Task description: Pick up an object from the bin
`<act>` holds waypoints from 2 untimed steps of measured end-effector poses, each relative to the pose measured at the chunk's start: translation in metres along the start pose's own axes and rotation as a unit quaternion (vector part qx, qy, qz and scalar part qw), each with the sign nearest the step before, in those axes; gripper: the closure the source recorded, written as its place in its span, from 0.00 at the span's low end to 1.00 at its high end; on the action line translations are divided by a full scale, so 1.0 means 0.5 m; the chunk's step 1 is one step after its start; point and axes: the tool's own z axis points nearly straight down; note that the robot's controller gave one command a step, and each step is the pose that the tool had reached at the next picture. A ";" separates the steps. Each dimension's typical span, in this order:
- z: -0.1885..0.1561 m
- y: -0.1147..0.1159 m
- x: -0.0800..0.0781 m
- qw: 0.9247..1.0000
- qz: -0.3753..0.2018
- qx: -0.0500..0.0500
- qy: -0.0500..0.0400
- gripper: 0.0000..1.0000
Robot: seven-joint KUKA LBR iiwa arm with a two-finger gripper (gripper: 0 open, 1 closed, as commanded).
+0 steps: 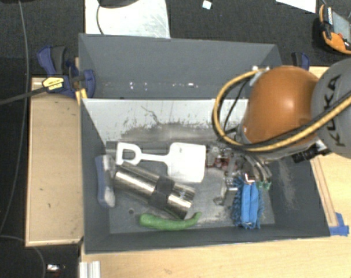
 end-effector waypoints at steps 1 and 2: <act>0.000 0.000 0.000 1.000 0.000 0.000 0.000 0.00; -0.012 -0.006 -0.004 1.000 0.008 0.000 0.002 0.00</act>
Offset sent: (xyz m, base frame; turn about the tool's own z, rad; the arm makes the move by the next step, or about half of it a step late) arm 0.0195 -0.0261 0.0467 0.1315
